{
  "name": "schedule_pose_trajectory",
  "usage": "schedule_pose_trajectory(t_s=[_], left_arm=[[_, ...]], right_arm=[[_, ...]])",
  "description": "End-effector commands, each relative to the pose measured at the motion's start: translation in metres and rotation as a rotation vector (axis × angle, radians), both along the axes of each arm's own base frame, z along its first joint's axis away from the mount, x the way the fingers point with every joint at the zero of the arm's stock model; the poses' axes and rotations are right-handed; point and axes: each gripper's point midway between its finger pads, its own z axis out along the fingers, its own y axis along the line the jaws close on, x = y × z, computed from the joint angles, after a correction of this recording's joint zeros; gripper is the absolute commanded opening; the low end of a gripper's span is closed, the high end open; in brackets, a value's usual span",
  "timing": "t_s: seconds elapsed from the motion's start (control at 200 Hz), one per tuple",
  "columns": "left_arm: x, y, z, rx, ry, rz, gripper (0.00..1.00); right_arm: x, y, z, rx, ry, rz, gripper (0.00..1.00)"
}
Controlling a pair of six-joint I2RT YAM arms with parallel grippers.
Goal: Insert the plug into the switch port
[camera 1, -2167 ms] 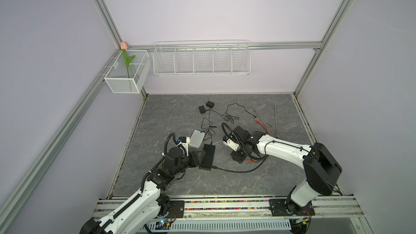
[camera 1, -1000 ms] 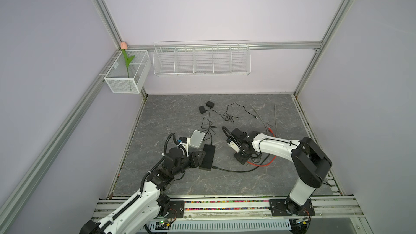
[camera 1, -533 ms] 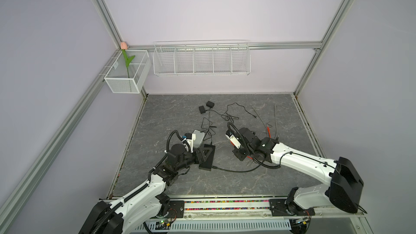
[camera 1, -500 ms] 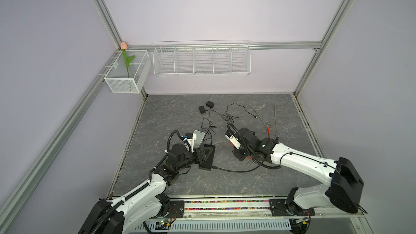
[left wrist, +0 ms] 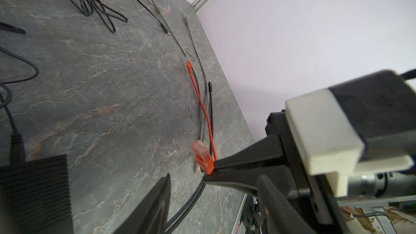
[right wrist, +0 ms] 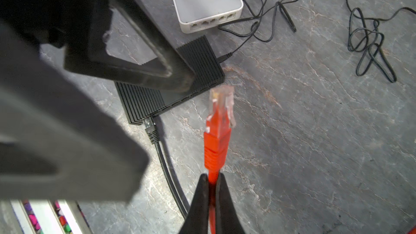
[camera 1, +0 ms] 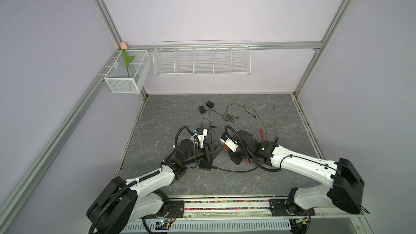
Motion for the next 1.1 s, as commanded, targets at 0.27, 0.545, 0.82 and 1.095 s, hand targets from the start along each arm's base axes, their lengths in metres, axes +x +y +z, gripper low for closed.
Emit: schedule_pose_trajectory(t_s=[0.27, 0.545, 0.82, 1.095], left_arm=[[0.005, -0.012, 0.026, -0.072, -0.058, -0.025, 0.57], [0.005, -0.014, 0.028, -0.080, -0.067, -0.028, 0.31], [0.003, -0.013, 0.028, -0.081, -0.074, -0.032, 0.00], [-0.007, -0.010, 0.035, -0.089, -0.118, -0.068, 0.00]], right_arm=[[-0.020, 0.016, 0.020, 0.139, 0.026, 0.095, 0.07], [-0.024, 0.016, 0.023, 0.155, 0.032, 0.105, 0.06], [-0.024, 0.017, 0.029, 0.168, 0.026, 0.106, 0.07], [-0.037, 0.012, 0.058, 0.280, 0.040, 0.179, 0.37]])
